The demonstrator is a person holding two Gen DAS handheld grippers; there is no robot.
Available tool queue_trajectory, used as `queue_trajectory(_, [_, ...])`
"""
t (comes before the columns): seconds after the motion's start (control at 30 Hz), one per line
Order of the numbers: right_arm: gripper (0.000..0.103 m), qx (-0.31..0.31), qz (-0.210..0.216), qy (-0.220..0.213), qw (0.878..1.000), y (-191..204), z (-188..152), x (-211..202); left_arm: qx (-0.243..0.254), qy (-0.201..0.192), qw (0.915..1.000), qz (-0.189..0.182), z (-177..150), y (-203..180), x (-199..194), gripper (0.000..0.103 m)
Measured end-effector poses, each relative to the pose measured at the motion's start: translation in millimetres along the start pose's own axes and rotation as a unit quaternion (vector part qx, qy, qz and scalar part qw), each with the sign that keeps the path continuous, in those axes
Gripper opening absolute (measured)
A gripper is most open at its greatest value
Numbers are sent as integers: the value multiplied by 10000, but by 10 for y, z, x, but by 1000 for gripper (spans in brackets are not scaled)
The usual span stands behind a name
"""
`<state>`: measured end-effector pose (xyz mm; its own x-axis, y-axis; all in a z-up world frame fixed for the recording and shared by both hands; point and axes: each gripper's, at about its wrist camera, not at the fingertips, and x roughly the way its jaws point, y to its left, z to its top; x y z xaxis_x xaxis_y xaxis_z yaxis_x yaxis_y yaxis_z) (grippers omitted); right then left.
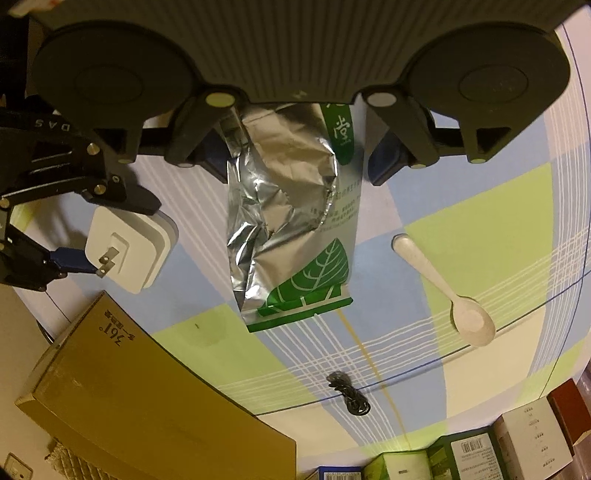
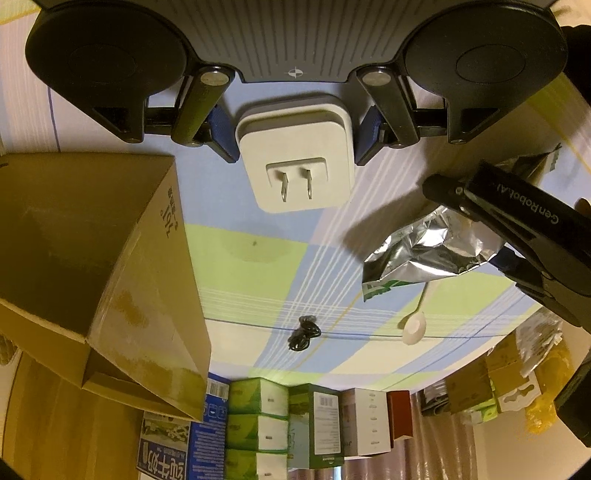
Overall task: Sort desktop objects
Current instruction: 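Lift the foil pouch with the left tool while the right tool lifts the plug adapter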
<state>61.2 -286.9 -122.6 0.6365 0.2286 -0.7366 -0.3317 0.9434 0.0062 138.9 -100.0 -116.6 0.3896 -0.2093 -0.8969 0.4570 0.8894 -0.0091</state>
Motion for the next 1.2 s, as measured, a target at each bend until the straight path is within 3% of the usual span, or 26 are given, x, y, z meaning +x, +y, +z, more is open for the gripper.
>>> queue_trajectory(0.03, [64,20,-15,-13,10000,-3,0,-14,-11,4,10000,3,6,1,-9,69])
queue_trajectory(0.07, [64,46,-27,-34,10000,-6,1,-28,-42,-15,10000,27,10,-1,-20,56])
queue_trajectory(0.1, [64,69,-35,-60,10000,-12,5,-47,-111,-16,9999,46,19,16,-41,49])
queue_trajectory(0.2, [64,112,-54,-150,9998,-14,33,-121,-342,-29,9994,-42,12,69,-96,44])
queue_trajectory(0.63, [64,377,-104,-395,9985,75,135,-482,-1100,-362,9931,-193,-126,58,-580,43])
queue_trajectory(1.2, [64,591,-300,-801,9946,-15,155,-1039,-1165,-761,9896,-369,-159,-334,-1054,43])
